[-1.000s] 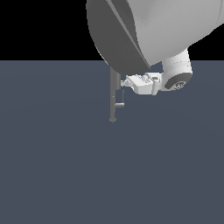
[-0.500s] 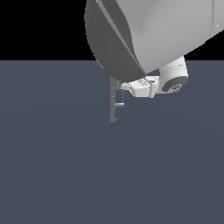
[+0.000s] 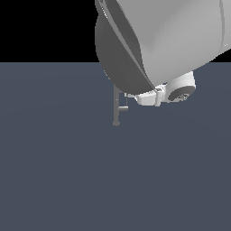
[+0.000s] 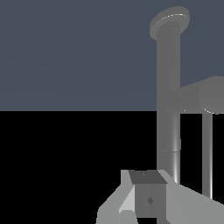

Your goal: Turn on the faucet by rotating a designated handle.

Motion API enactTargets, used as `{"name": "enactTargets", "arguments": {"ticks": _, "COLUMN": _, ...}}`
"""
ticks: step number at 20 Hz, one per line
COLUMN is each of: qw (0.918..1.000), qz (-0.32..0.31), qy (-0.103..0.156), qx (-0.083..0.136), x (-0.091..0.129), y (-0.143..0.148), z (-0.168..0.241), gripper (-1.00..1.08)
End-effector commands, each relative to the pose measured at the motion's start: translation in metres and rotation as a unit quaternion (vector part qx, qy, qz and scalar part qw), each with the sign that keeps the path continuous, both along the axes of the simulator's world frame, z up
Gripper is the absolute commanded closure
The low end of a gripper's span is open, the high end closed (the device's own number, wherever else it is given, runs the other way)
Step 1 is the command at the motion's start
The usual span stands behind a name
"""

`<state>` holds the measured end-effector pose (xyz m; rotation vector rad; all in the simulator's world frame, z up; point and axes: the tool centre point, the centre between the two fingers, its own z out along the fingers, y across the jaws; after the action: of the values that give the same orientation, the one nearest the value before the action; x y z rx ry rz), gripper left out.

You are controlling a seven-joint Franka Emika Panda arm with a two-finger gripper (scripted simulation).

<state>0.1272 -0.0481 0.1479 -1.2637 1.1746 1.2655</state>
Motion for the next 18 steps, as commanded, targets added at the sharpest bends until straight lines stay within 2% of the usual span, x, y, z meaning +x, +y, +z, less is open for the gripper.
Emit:
{"name": "enactTargets", "arguments": {"ticks": 1, "qw": 1.0, "qz": 0.0, "qy": 0.0, "qx": 0.0, "x": 0.0, "y": 0.0, "z": 0.0, "gripper": 1.08}}
{"name": "enactTargets", "arguments": {"ticks": 18, "qw": 1.0, "qz": 0.0, "qy": 0.0, "qx": 0.0, "x": -0.023, "y": -0.002, "z": 0.008, "gripper": 1.08}}
